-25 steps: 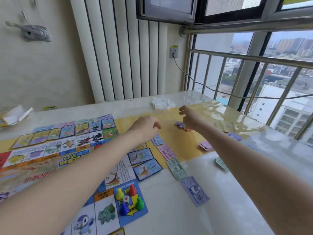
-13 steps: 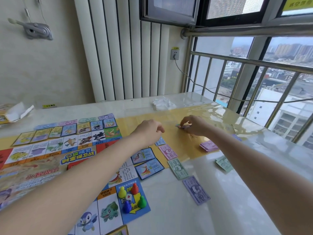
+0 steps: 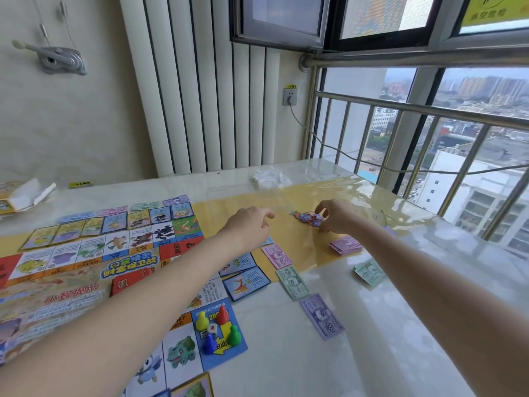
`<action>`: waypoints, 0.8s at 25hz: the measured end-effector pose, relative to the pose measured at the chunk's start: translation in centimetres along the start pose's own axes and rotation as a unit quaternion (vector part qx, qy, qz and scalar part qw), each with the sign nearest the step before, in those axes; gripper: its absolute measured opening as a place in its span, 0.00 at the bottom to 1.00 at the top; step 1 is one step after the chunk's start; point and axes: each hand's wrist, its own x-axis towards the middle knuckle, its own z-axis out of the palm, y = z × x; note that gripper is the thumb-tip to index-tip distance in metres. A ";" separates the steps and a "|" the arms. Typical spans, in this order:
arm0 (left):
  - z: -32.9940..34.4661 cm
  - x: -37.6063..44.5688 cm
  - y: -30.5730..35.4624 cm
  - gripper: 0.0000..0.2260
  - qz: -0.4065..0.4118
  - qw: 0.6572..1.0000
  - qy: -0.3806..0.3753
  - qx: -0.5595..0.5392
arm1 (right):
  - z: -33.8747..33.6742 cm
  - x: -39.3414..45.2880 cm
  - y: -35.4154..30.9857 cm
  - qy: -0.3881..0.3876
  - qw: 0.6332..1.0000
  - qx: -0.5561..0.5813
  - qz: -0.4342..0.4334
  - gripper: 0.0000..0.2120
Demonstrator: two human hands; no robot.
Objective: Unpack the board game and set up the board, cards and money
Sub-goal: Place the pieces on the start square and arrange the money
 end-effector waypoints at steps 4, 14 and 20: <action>-0.2 -0.1 -0.1 0.19 0.000 1.000 0.004 0.003 | 1.1 0.8 -0.5 0.036 0.999 0.017 0.011 0.17; -0.5 -0.2 -1.1 0.23 -0.003 0.996 0.088 -0.023 | -1.8 -0.4 -2.8 0.140 0.984 0.048 -0.099 0.13; -0.9 -2.6 -0.1 0.14 -0.005 0.998 0.062 0.029 | -4.1 -3.2 -3.6 0.126 0.977 0.030 -0.167 0.10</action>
